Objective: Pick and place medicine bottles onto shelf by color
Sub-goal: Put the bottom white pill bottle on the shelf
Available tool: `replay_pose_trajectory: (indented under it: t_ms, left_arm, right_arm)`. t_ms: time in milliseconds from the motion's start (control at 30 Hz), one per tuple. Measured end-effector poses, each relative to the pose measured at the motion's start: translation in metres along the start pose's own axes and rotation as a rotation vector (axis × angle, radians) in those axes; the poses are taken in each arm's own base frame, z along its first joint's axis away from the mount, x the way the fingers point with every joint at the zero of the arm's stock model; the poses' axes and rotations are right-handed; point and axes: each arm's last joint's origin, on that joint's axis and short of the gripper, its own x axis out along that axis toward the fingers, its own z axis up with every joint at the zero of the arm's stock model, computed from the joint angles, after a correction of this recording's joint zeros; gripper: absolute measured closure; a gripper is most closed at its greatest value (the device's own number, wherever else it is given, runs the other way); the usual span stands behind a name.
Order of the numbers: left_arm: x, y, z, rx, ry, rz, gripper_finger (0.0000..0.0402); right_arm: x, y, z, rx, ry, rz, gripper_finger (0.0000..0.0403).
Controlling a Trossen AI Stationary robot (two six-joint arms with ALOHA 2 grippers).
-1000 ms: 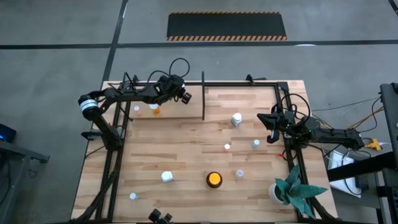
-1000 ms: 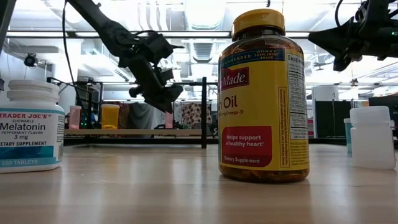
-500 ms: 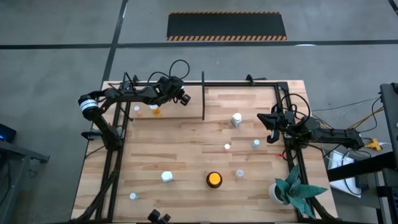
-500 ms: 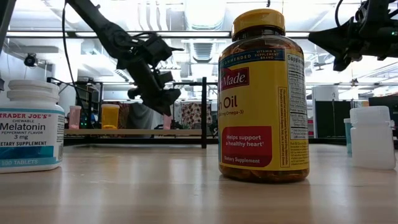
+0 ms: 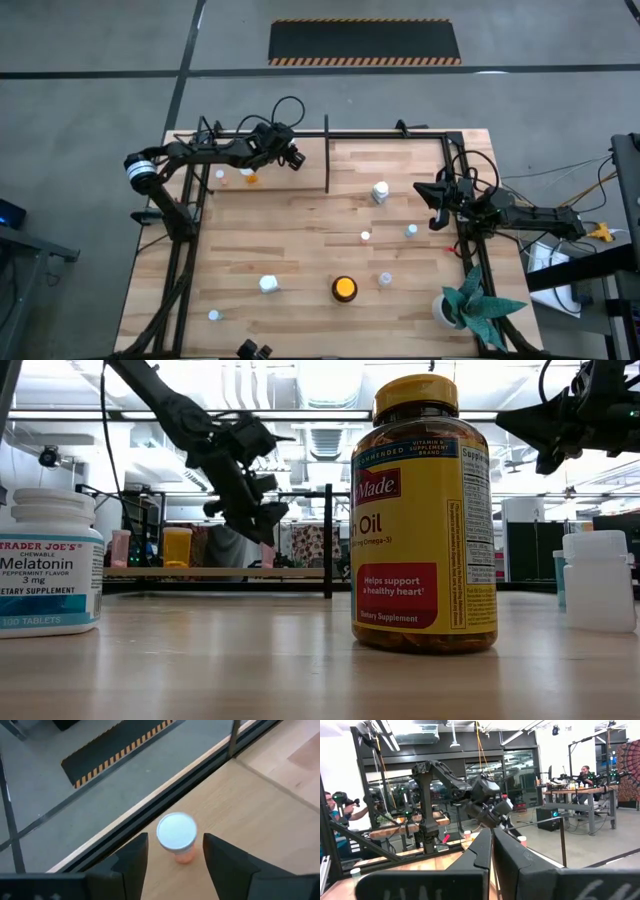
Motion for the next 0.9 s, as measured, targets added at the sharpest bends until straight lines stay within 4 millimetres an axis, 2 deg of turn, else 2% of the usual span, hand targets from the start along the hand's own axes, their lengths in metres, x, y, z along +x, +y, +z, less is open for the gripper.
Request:
replay_pose_trajectory:
  t_ms: [133, 233, 333, 467, 700, 900]
  left_arm:
    - [-0.022, 0.001, 0.01, -0.007, -0.046, -0.022, 0.0229]
    - [-0.047, -0.002, 0.018, -0.023, -0.102, -0.072, 0.0228]
    - [-0.077, -0.013, 0.025, -0.057, -0.177, -0.17, 0.0228]
    - [-0.122, -0.038, 0.024, -0.021, -0.263, -0.318, 0.0228]
    - [-0.188, -0.086, 0.002, 0.009, -0.306, -0.59, 0.0228]
    - [-0.229, -0.125, -0.029, -0.018, -0.241, -0.781, 0.0228]
  right_arm:
    - [0.0, 0.0, 0.0, 0.0, 0.0, 0.0, 0.0394]
    - [0.0, 0.0, 0.0, 0.0, -0.001, 0.0, 0.0394]
    - [0.0, 0.0, 0.0, 0.001, -0.004, 0.001, 0.0394]
    - [0.0, 0.0, 0.001, 0.001, -0.009, 0.0, 0.0394]
    - [0.0, 0.0, 0.001, -0.012, -0.01, 0.001, 0.0394]
    - [0.0, 0.0, 0.001, 0.0, -0.006, 0.005, 0.0394]
